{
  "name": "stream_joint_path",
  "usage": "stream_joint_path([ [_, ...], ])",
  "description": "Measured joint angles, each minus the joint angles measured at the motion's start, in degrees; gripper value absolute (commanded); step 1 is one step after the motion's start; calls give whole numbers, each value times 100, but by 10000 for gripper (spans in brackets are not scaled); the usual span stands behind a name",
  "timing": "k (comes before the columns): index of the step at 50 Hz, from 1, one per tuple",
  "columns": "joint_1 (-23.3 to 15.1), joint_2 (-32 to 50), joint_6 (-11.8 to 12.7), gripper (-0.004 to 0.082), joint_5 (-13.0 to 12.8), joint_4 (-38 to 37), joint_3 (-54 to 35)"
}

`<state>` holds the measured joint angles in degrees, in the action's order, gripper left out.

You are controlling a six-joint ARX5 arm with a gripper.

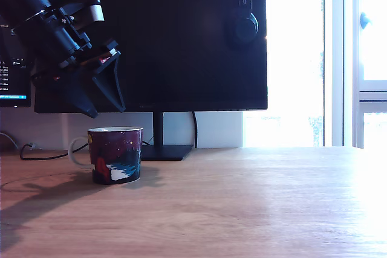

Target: Pick up the coffee capsules from the table one by one and drop them inside the nearest coffee cup

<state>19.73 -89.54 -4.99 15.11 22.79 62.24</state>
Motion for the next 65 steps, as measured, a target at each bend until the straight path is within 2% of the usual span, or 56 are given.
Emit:
stream_joint_path([
  [2, 0, 0, -7, -38, 42, 0, 0],
  [4, -2, 0, -48, -13, 92, 0, 0],
  [21, -2, 2, -61, -20, 129, 52, 0],
  [29, -2, 149, -74, -20, 129, -229, -144],
  [34, -44, 675, -70, -20, 127, -542, -710],
  [46, -216, 2221, 240, -20, 129, -1366, -2197],
  [51, -264, 2761, 444, -20, 120, -1598, -2638],
  [59, -328, 3657, 649, -20, -122, -1908, -3198],
  [65, -444, 4306, 793, -20, -208, -2170, -3606],
])
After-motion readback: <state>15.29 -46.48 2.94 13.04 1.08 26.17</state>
